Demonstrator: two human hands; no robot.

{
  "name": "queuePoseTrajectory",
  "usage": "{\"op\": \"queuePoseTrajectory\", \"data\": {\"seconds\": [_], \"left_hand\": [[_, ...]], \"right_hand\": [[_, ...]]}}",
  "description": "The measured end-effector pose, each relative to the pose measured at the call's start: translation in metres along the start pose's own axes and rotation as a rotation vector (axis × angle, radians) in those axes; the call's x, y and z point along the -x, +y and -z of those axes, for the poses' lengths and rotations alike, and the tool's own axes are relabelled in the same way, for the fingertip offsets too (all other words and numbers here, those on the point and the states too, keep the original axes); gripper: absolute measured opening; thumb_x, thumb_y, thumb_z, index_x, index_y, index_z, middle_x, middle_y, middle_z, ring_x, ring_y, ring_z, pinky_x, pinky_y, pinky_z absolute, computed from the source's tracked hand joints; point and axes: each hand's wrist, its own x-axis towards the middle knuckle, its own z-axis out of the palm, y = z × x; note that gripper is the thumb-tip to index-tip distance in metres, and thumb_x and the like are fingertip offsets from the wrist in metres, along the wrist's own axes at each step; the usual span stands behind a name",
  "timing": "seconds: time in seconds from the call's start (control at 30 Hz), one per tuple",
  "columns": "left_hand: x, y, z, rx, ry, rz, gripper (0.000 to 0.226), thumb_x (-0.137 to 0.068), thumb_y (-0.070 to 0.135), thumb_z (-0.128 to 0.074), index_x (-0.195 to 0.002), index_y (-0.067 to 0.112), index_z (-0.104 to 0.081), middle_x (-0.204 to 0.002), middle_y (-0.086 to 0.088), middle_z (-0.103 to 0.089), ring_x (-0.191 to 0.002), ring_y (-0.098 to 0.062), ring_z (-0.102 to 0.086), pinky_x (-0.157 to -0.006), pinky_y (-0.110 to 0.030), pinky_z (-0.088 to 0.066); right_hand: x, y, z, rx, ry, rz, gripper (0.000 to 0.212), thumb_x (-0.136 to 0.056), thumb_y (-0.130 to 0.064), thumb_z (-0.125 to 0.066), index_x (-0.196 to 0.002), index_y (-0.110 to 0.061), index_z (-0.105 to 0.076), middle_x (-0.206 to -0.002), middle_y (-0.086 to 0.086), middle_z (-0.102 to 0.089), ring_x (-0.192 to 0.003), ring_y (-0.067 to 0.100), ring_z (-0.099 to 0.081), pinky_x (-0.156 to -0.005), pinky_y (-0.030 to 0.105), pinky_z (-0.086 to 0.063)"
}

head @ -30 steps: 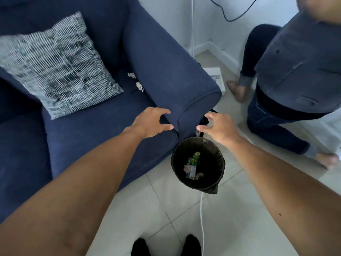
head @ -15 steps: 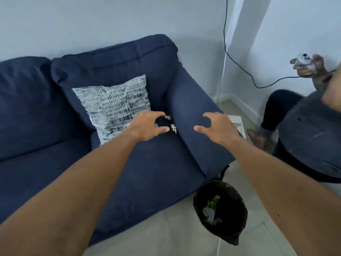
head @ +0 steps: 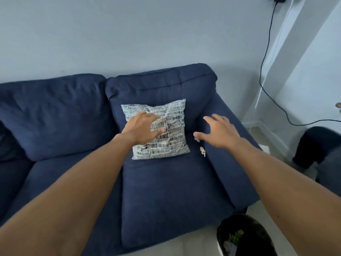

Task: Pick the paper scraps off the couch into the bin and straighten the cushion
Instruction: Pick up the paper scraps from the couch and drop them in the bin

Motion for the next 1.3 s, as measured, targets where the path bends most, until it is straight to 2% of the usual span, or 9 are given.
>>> {"op": "queuePoseTrajectory", "data": {"seconds": [0.17,0.33,0.57,0.8,1.13,1.3], "left_hand": [[0.007,-0.038,0.012,-0.107,0.011,0.072,0.077,-0.089,0.075,-0.039,-0.155,0.034,-0.029,-0.165,-0.003,-0.026,-0.154,-0.029,-0.011,-0.122,-0.052,-0.015],[0.008,-0.054,0.006,-0.129,0.006,0.103,0.081,-0.089,0.078,-0.034,-0.157,0.037,-0.016,-0.168,-0.004,-0.013,-0.155,-0.028,0.002,-0.124,-0.053,-0.007],[-0.014,-0.052,-0.013,-0.114,-0.029,0.123,0.08,-0.09,0.075,-0.035,-0.158,0.037,-0.015,-0.168,-0.003,-0.012,-0.155,-0.026,0.004,-0.124,-0.052,-0.004],[-0.063,-0.045,-0.04,-0.099,-0.048,0.147,0.08,-0.09,0.075,-0.036,-0.157,0.034,-0.019,-0.167,-0.003,-0.02,-0.155,-0.027,-0.002,-0.123,-0.053,-0.011],[-0.117,-0.027,-0.131,-0.067,-0.165,0.131,0.08,-0.09,0.076,-0.033,-0.157,0.036,-0.017,-0.167,0.0,-0.018,-0.155,-0.025,-0.002,-0.122,-0.052,-0.008],[-0.153,-0.025,-0.185,-0.016,-0.217,0.032,0.079,-0.092,0.075,-0.032,-0.158,0.033,-0.017,-0.166,-0.001,-0.022,-0.155,-0.026,-0.006,-0.122,-0.056,-0.012]], "right_hand": [[-0.025,-0.034,0.0,0.105,-0.006,0.051,0.097,-0.081,-0.085,-0.037,-0.156,-0.027,-0.019,-0.165,0.011,-0.013,-0.151,0.035,-0.008,-0.118,0.055,-0.018],[-0.041,-0.049,-0.012,0.136,-0.019,0.057,0.103,-0.078,-0.09,-0.028,-0.158,-0.031,-0.006,-0.167,0.009,-0.002,-0.153,0.034,0.003,-0.12,0.057,-0.006],[-0.065,-0.033,-0.028,0.163,-0.077,0.075,0.103,-0.078,-0.09,-0.031,-0.158,-0.03,-0.003,-0.167,0.009,-0.002,-0.153,0.035,0.003,-0.119,0.058,-0.011],[-0.114,0.004,-0.048,0.142,-0.102,0.075,0.104,-0.077,-0.09,-0.031,-0.158,-0.029,-0.005,-0.167,0.009,-0.004,-0.152,0.035,0.001,-0.118,0.057,-0.015],[-0.142,0.064,-0.122,0.095,-0.19,0.018,0.096,-0.084,-0.082,-0.036,-0.158,-0.027,-0.008,-0.166,0.01,-0.009,-0.151,0.036,-0.003,-0.116,0.056,-0.021],[-0.152,0.087,-0.167,0.041,-0.25,-0.061,0.089,-0.088,-0.077,-0.037,-0.157,-0.028,-0.011,-0.165,0.008,-0.013,-0.15,0.033,-0.01,-0.114,0.055,-0.025]]}}
